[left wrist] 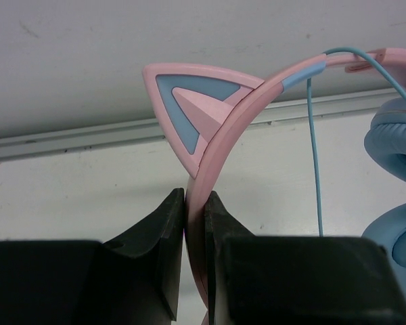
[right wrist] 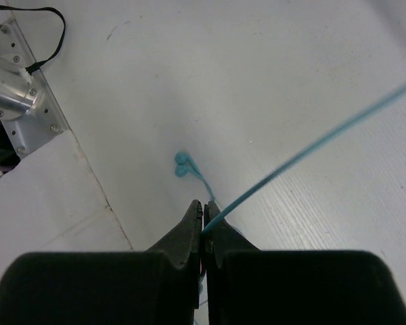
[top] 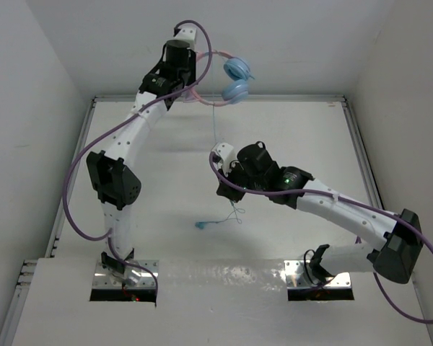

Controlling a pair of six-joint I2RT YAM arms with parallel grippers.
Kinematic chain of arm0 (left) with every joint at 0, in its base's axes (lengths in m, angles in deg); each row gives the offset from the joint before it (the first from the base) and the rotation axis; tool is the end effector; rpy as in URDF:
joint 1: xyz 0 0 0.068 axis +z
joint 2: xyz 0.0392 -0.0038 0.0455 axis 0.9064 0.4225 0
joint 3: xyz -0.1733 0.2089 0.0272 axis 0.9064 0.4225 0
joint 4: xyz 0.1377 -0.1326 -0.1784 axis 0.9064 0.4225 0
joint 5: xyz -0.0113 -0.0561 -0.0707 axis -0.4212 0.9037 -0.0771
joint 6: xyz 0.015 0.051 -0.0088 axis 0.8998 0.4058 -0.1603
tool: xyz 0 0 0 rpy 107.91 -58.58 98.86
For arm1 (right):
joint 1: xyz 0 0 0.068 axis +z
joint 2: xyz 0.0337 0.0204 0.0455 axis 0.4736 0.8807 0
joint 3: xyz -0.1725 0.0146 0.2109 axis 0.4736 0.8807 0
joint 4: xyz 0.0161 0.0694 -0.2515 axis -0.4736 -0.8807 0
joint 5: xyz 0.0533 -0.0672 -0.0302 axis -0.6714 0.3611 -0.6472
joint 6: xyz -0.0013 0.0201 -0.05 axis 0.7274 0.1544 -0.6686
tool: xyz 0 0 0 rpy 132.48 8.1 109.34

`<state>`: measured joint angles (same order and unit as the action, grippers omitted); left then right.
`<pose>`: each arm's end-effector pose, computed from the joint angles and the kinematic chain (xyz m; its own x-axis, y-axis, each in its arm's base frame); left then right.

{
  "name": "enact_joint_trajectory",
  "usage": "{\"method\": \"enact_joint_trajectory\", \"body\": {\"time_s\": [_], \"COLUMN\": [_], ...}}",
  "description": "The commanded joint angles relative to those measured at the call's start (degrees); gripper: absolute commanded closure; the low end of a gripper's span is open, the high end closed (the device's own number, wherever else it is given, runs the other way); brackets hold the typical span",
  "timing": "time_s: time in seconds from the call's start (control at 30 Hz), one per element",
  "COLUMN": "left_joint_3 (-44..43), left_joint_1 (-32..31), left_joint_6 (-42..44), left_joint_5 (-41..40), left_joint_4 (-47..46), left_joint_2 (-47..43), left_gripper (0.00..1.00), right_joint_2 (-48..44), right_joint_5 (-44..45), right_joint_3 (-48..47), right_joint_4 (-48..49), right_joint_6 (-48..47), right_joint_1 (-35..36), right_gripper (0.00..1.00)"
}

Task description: Wrap the headphones

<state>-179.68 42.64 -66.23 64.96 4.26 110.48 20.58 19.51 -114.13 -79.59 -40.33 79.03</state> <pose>0.4372 -0.1695 0.4152 -0.3302 0.1010 -0.9385 0.1198 0.9907 0.0645 0.1767 0.2252 0.3000 -0.5004 -0.3623 -0.7864 -0.7765 0.5895 0.2225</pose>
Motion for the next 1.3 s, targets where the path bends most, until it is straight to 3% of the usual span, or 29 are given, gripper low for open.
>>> {"method": "enact_joint_trajectory", "body": {"time_s": [0.0, 0.27, 0.67, 0.77, 0.87, 0.93, 0.97, 1.1, 1.2, 1.27], "left_joint_3": [-4.9, -0.2, 8.3, 9.9, 10.4, 10.5, 10.4, 9.1, 8.4, 8.0], "left_joint_1": [0.5, 0.3, -1.0, -1.4, -1.9, -2.1, -2.2, -2.7, -4.3, -5.3], "left_joint_6": [-1.2, 3.4, 11.1, 12.7, 17.0, 19.0, 20.6, 25.1, 30.3, 31.5], "left_joint_5": [0.6, -2.1, 3.3, 9.4, 17.1, 18.9, 18.8, 22.5, 27.1, 29.8], "left_joint_4": [-6.6, -9.7, -8.9, -6.2, -3.8, -3.8, -3.9, -2.3, 1.6, 4.2], "left_joint_2": [-1.4, -1.4, -2.3, -2.7, -3.0, -3.1, -3.2, -3.4, -3.6, -3.6], "left_gripper": [1.0, 1.0, 1.0, 1.0, 1.0, 1.0, 1.0, 1.0, 1.0, 1.0], "right_joint_2": [-0.1, -1.0, -1.0, 0.1, 1.4, 2.0, 2.0, 1.5, 2.6, 4.5], "right_joint_5": [-0.4, -0.7, 2.1, 9.2, 30.3, 43.1, 44.6, 42.8, 41.9, 37.7], "right_joint_3": [0.1, -4.3, -18.9, -24.2, -26.1, -24.3, -23.8, -21.1, -19.7, -21.2], "right_joint_4": [1.2, -0.3, -3.8, -6.3, -7.2, -5.3, -3.4, 3.7, 10.6, 12.0], "right_joint_6": [1.2, 0.7, -4.1, -7.2, -15.2, -21.8, -22.7, -22.1, -26.1, -24.0], "right_joint_1": [0.4, 0.9, 0.8, 0.6, -0.1, -4.1, -6.5, -20.8, -23.8, -26.8], "right_gripper": [1.0, 1.0, 1.0, 1.0, 1.0, 1.0, 1.0, 1.0, 1.0, 1.0]}}
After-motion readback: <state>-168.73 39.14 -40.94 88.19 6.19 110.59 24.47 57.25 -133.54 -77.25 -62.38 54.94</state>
